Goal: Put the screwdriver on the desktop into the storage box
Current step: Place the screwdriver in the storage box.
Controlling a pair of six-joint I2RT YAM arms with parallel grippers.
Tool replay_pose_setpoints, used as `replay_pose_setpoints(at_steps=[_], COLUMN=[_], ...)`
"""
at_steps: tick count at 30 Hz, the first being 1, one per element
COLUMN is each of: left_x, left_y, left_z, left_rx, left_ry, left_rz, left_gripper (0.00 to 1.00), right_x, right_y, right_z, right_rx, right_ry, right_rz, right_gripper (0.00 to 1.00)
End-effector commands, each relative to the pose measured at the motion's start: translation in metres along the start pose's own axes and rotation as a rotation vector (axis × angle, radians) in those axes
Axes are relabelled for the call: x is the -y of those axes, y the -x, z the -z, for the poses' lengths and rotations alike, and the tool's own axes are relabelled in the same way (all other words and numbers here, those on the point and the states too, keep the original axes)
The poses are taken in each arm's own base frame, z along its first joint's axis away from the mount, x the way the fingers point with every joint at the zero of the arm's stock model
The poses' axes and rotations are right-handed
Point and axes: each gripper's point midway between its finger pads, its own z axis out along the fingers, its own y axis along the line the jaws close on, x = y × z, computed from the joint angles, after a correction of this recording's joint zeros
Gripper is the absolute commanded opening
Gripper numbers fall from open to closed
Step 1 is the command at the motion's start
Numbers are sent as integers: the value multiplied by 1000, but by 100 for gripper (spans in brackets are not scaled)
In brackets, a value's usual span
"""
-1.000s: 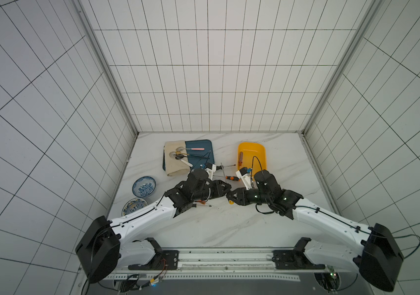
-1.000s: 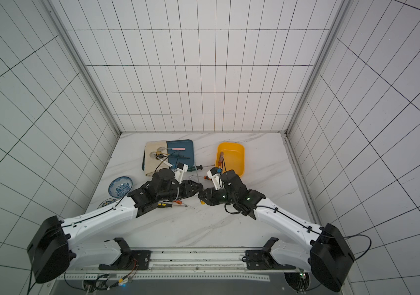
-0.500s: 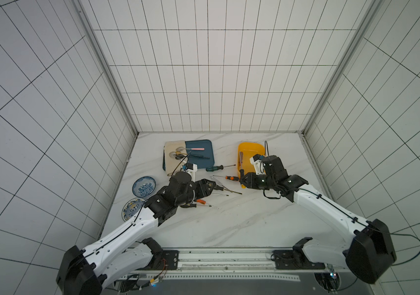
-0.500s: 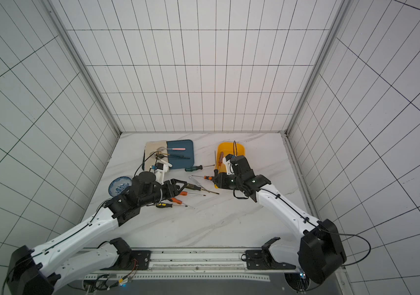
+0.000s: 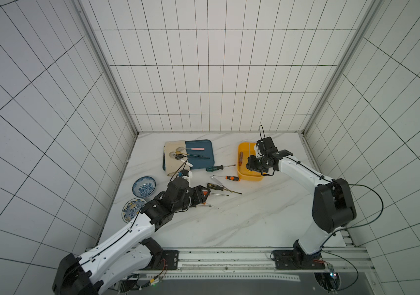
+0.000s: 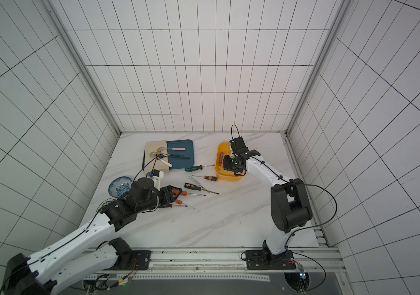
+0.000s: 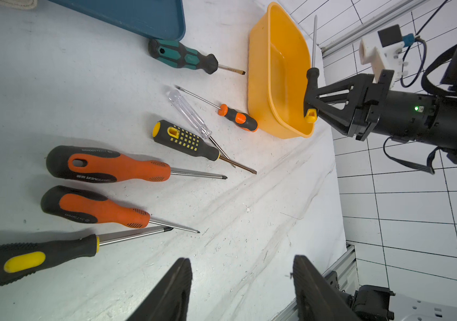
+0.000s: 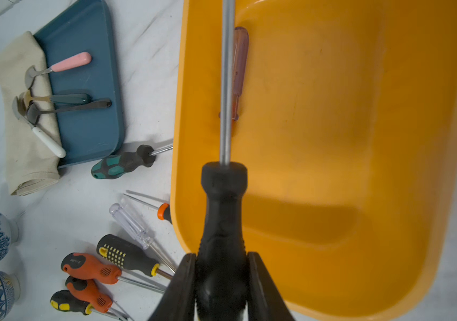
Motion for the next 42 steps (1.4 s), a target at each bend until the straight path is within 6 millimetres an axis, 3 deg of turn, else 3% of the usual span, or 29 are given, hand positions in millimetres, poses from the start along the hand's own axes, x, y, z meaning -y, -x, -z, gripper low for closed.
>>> replay_pose_setpoints(at_steps=[1, 6, 13, 21, 25, 31, 42], left_x=[-9, -19, -22, -27, -28, -29, -29], left_y=[-1, -4, -4, -5, -6, -7, -10], left_z=[1, 1, 3, 2, 0, -1, -4], left_rx=[4, -10, -6, -10, -17, -25, -47], left_ry=[34, 67, 71, 84, 87, 89, 92], left_rz=[-5, 8, 14, 26, 29, 31, 37], left_gripper=[62, 62, 62, 62, 62, 62, 62], right_x=[6, 10, 17, 24, 23, 22, 13], right_y=[22, 32, 31, 28, 27, 28, 35], right_z=[-5, -29, -59, -78, -81, -76, -54], right_rx=[9, -28, -80, -113, -123, -118, -79], right_ry=[-52, -80, -102, -121, -114, -115, -95], right_rz=[9, -4, -17, -25, -28, -26, -14], right_gripper=[11, 12, 14, 18, 21, 38, 40])
